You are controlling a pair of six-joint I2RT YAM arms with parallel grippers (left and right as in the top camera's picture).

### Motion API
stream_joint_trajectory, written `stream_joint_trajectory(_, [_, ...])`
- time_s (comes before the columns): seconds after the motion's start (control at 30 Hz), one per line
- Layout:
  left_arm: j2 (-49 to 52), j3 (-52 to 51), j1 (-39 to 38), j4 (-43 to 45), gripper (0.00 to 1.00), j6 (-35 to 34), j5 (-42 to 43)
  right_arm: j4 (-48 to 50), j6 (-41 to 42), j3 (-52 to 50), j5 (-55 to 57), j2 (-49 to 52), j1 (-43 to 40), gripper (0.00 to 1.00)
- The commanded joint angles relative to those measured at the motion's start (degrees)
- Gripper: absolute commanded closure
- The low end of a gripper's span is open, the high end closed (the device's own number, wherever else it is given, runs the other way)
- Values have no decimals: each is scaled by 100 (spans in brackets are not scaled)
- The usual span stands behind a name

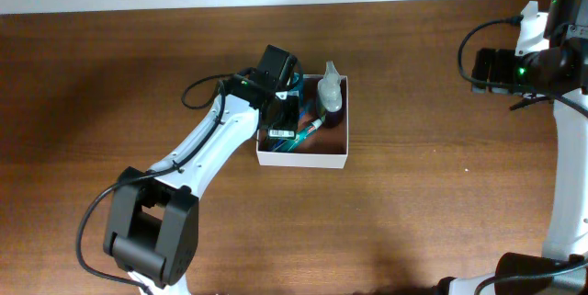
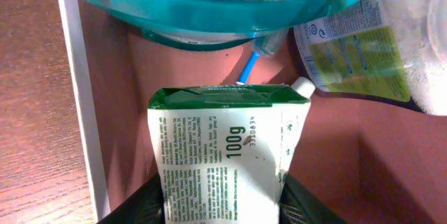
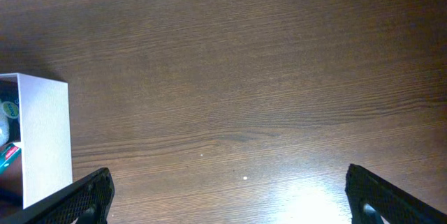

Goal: Pack container
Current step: 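Lower the soap bar into the box front and release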

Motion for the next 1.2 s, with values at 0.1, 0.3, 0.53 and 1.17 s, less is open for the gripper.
stream_joint_trajectory(0.1, [-275, -94, 9, -70, 54, -76, 22, 2, 50, 39, -28, 11, -4, 2])
stream_joint_trajectory(0.3, [-275, -94, 9, -136, 54, -74, 20, 0, 50, 39, -28, 11, -4, 1])
stream_joint_trajectory(0.53, [-275, -94, 9, -153, 53, -74, 20, 0, 50, 39, -28, 11, -4, 1])
stream_joint_trajectory(1.17, [-302, -85, 9, -44, 42, -74, 20, 0, 50, 39, -28, 11, -4, 1])
